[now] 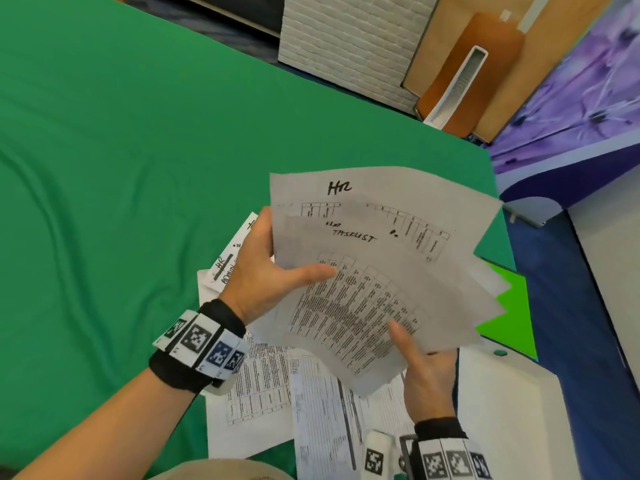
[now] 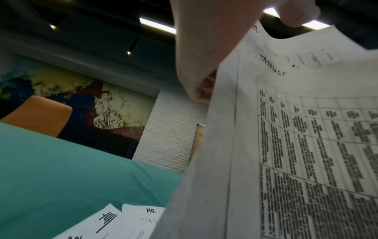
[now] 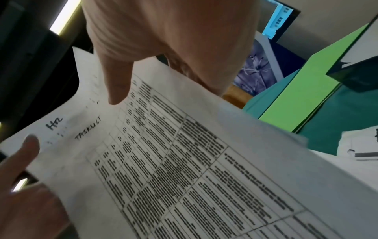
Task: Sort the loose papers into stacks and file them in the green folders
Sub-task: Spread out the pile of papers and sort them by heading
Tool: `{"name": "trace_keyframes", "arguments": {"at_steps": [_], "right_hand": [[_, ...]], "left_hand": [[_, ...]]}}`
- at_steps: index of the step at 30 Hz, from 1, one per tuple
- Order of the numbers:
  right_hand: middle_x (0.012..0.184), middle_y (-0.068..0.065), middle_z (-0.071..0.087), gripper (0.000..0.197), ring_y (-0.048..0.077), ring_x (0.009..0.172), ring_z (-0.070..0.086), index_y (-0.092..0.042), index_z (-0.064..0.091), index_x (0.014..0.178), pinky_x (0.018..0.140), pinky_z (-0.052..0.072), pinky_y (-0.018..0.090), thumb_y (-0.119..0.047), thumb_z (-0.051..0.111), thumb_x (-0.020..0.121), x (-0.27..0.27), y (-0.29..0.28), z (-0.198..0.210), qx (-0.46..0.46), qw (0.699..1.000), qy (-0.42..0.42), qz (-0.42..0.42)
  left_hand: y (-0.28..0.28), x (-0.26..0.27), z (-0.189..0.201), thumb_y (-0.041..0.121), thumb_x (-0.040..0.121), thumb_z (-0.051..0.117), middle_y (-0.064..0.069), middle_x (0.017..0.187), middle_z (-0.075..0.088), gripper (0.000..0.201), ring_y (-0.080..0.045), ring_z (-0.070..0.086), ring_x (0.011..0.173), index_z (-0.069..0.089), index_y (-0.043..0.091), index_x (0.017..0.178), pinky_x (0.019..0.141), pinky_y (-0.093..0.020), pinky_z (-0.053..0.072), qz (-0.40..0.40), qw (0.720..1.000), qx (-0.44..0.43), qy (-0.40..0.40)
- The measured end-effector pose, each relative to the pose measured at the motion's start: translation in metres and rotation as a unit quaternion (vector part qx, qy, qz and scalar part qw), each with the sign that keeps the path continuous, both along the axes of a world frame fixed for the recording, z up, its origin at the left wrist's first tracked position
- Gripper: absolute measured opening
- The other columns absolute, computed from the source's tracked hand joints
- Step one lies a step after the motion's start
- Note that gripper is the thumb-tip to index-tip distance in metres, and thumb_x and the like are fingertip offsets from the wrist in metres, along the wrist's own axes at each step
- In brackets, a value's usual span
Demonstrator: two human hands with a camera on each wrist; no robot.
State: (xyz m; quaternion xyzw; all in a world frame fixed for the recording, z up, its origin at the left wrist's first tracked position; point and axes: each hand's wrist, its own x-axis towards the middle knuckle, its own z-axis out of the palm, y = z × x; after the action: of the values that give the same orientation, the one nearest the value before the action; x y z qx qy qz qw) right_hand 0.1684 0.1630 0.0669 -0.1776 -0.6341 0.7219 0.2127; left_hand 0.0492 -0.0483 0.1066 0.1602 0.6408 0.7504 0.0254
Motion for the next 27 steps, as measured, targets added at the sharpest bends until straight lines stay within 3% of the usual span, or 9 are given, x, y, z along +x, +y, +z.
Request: {"name": "trace_keyframes", "arguments": {"at_steps": [4, 7, 11, 14, 16, 18, 22, 25, 27], "right_hand": [[0.114, 0.007, 0.07, 0.06, 0.021, 0.109, 0.065, -0.011, 0.057, 0.124, 0.09, 0.055, 0.03, 0.001, 0.072, 0.067, 0.004, -0.008, -0.003, -0.001, 1.0, -0.011, 0.024], [0.114, 0.009, 0.07, 0.061, 0.022, 0.109, 0.065, -0.011, 0.056, 0.125, 0.089, 0.055, 0.031, 0.003, 0.071, 0.067, 0.005, -0.008, -0.004, -0.013, 1.0, -0.008, 0.023], [0.108, 0.003, 0.072, 0.056, 0.018, 0.105, 0.067, -0.018, 0.058, 0.117, 0.082, 0.056, 0.025, 0.004, 0.07, 0.067, 0.006, -0.007, -0.002, -0.01, 0.999, -0.005, 0.035], [0.109, -0.001, 0.072, 0.059, 0.013, 0.103, 0.067, -0.022, 0.058, 0.116, 0.081, 0.055, 0.022, 0.003, 0.079, 0.067, 0.007, -0.01, 0.0, 0.006, 0.999, -0.007, 0.041], [0.109, -0.001, 0.071, 0.06, 0.013, 0.104, 0.066, -0.021, 0.057, 0.117, 0.082, 0.056, 0.022, 0.002, 0.079, 0.066, 0.007, -0.011, 0.0, 0.006, 0.999, -0.016, 0.038], [0.111, 0.002, 0.07, 0.065, 0.014, 0.105, 0.066, -0.017, 0.055, 0.123, 0.086, 0.056, 0.025, 0.002, 0.078, 0.065, 0.008, -0.009, -0.006, -0.008, 0.999, -0.017, 0.029], [0.107, 0.0, 0.072, 0.062, 0.011, 0.101, 0.067, -0.01, 0.054, 0.124, 0.077, 0.054, 0.018, 0.005, 0.079, 0.069, 0.009, -0.012, -0.008, 0.011, 0.999, -0.034, 0.027], [0.097, -0.006, 0.074, 0.051, 0.006, 0.092, 0.068, -0.014, 0.059, 0.113, 0.072, 0.053, 0.014, 0.013, 0.072, 0.072, 0.01, -0.014, -0.007, 0.013, 0.998, -0.05, 0.031], [0.095, -0.005, 0.074, 0.047, 0.008, 0.089, 0.069, -0.014, 0.061, 0.109, 0.069, 0.054, 0.015, 0.011, 0.071, 0.071, 0.009, -0.013, -0.008, 0.021, 0.998, -0.053, 0.035]], "left_hand": [[0.004, 0.005, 0.01, 0.053, 0.056, 0.084, 0.004, 0.121, 0.064, 0.096, -0.011, 0.063, 0.112, 0.042, 0.013, 0.133, 0.085, -0.024, 0.055, -0.014, 0.999, 0.03, -0.017], [0.008, 0.007, 0.03, 0.068, 0.065, 0.07, -0.002, 0.119, 0.065, 0.094, -0.016, 0.065, 0.11, 0.042, 0.007, 0.132, 0.085, -0.025, 0.054, 0.002, 0.998, 0.056, 0.015], [0.016, 0.001, 0.066, 0.087, 0.067, 0.049, -0.017, 0.1, 0.062, 0.083, -0.031, 0.063, 0.09, 0.052, 0.017, 0.11, 0.083, -0.046, 0.052, 0.069, 0.997, 0.036, 0.022], [0.024, -0.002, 0.083, 0.079, 0.073, 0.047, -0.016, 0.08, 0.061, 0.067, -0.019, 0.057, 0.071, 0.051, 0.019, 0.103, 0.078, -0.032, 0.049, 0.16, 0.987, -0.002, 0.003], [0.03, -0.006, 0.085, 0.068, 0.075, 0.062, 0.002, 0.068, 0.062, 0.059, -0.006, 0.06, 0.068, 0.051, 0.018, 0.104, 0.07, -0.023, 0.045, 0.206, 0.978, -0.03, 0.015], [0.033, -0.009, 0.081, 0.059, 0.073, 0.074, 0.01, 0.076, 0.064, 0.057, -0.001, 0.059, 0.064, 0.049, 0.02, 0.106, 0.067, -0.025, 0.046, 0.228, 0.969, -0.085, 0.031], [0.034, -0.009, 0.067, 0.052, 0.07, 0.08, 0.011, 0.088, 0.064, 0.061, -0.001, 0.063, 0.06, 0.045, 0.022, 0.111, 0.07, -0.038, 0.054, 0.223, 0.961, -0.155, 0.052], [0.032, -0.007, 0.063, 0.066, 0.067, 0.074, 0.013, 0.096, 0.061, 0.07, -0.007, 0.066, 0.078, 0.042, 0.025, 0.114, 0.074, -0.041, 0.054, 0.218, 0.954, -0.2, 0.052], [0.032, -0.003, 0.067, 0.075, 0.067, 0.067, 0.013, 0.103, 0.059, 0.075, -0.009, 0.062, 0.093, 0.043, 0.023, 0.116, 0.084, -0.043, 0.052, 0.228, 0.946, -0.217, 0.08]]}}
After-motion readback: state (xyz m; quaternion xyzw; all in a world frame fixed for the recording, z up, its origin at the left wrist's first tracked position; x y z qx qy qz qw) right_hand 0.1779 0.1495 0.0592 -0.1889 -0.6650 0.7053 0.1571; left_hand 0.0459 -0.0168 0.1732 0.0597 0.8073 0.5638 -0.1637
